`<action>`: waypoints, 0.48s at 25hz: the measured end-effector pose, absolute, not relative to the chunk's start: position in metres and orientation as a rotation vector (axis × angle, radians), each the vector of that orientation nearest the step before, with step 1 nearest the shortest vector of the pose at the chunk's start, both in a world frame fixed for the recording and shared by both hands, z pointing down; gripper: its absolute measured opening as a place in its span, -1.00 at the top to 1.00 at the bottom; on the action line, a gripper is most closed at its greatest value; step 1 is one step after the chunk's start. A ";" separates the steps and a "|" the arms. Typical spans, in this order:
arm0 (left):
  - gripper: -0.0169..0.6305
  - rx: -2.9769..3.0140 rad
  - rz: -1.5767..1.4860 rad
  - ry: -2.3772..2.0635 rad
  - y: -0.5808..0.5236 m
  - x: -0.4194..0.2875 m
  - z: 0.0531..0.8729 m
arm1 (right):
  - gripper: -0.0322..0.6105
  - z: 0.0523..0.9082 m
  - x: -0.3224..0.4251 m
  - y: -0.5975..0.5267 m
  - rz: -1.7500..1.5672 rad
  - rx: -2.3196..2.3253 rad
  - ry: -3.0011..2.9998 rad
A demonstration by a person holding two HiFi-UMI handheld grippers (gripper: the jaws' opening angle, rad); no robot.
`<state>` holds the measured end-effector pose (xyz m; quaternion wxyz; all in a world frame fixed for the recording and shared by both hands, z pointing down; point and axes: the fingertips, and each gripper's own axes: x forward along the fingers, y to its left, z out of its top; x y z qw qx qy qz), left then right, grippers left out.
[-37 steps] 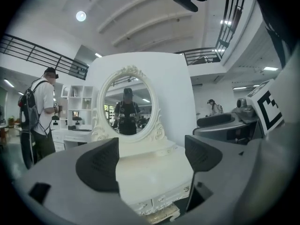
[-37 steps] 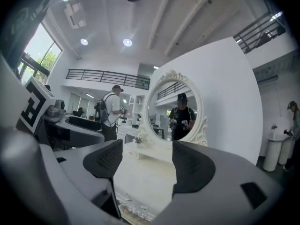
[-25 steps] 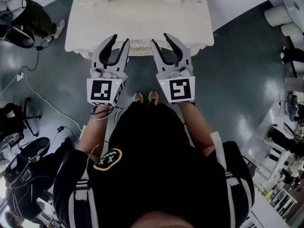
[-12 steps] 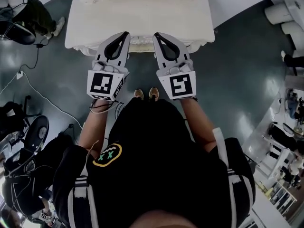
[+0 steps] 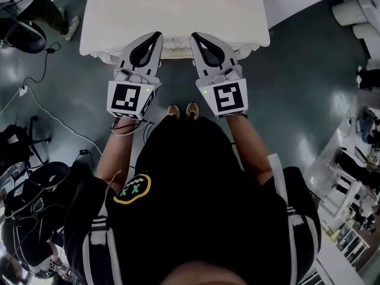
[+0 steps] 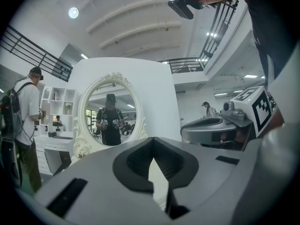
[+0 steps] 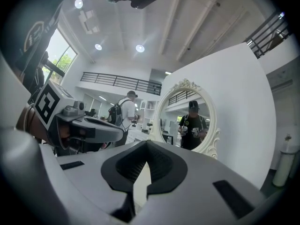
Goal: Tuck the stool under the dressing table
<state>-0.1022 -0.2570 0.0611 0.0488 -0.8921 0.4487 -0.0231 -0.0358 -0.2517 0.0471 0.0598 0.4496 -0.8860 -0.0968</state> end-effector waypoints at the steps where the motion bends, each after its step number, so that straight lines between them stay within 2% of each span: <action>1: 0.89 -2.719 -0.069 1.365 -0.257 -0.102 0.061 | 0.84 0.046 -0.035 -0.252 -0.295 1.365 -2.680; 12: 0.89 -2.714 -0.052 1.348 -0.262 -0.100 0.055 | 0.84 0.038 -0.033 -0.257 -0.335 1.407 -2.669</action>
